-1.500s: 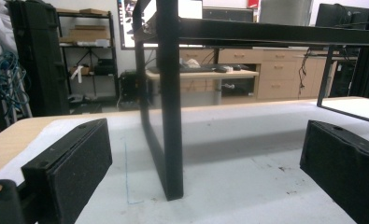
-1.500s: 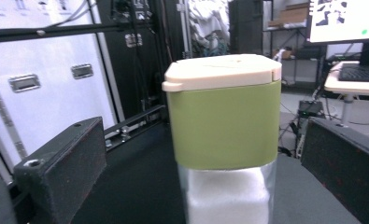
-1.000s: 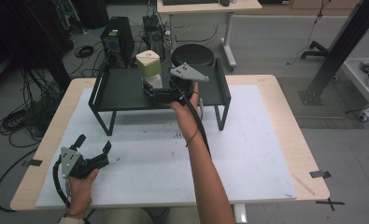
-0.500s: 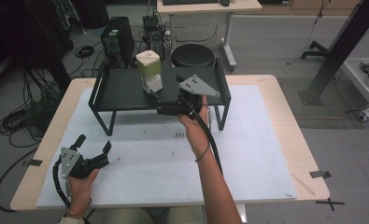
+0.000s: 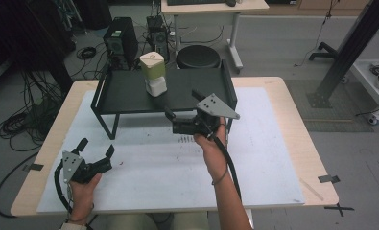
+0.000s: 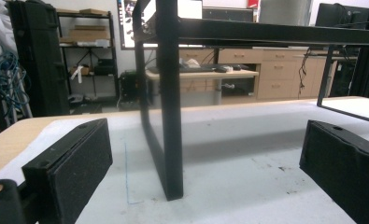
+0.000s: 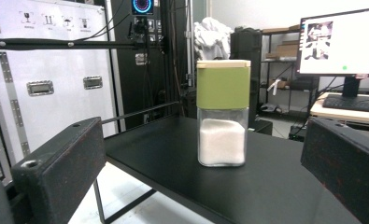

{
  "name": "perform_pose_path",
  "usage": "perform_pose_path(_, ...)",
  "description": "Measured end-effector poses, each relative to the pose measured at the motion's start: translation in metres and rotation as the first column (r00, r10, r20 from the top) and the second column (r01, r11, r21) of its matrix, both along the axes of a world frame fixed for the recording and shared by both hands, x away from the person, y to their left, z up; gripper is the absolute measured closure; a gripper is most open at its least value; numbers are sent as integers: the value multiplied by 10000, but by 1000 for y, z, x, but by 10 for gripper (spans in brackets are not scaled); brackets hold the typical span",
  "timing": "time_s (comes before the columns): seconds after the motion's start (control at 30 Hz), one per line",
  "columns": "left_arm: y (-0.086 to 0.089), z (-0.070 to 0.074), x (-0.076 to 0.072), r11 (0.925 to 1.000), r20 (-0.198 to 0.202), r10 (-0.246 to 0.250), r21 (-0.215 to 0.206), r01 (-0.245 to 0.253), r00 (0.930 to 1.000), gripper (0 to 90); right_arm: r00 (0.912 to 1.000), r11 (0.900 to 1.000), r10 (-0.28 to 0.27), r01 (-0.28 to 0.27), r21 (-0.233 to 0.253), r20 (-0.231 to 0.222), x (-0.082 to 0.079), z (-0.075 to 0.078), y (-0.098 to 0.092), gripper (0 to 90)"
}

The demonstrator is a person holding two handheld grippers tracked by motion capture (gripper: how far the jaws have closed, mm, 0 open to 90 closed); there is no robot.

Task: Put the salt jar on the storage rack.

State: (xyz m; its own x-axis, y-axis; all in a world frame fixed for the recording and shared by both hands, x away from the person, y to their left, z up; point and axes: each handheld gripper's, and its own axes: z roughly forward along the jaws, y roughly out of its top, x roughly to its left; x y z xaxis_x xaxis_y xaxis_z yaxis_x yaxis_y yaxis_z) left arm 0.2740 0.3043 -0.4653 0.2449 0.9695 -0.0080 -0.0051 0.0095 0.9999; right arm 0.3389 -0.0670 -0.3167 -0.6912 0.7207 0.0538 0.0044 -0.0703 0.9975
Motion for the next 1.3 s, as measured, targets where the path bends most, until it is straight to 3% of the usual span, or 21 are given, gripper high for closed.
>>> perform_pose_path(0.4, 0, 0, 0, 10000, -1, -1, -16, 1, 10000, 28, 9975, 9977, -669, 666, 126, 247, -22, -25, -32, 1)
perform_pose_path(0.7, 0, 0, 0, 10000, -25, 1, -12, -1, 10000, 28, 9939, 9933, -1104, 1103, 355, 5, -34, -48, -56, 1)
perform_pose_path(0.8, 0, 0, 0, 10000, -32, -1, -10, 0, 10000, 28, 9928, 9928, -1194, 1192, 147, 129, -37, -55, -61, 1)
perform_pose_path(1.07, 0, 0, 0, 10000, -35, -2, -9, 2, 10000, 28, 9863, 9860, -1600, 1617, -415, 410, -46, -86, -77, 1)
perform_pose_path(1.3, 0, 0, 0, 10000, -33, -3, -10, 3, 10000, 28, 9771, 9767, -2126, 2123, -295, -48, -47, -119, -91, 1)
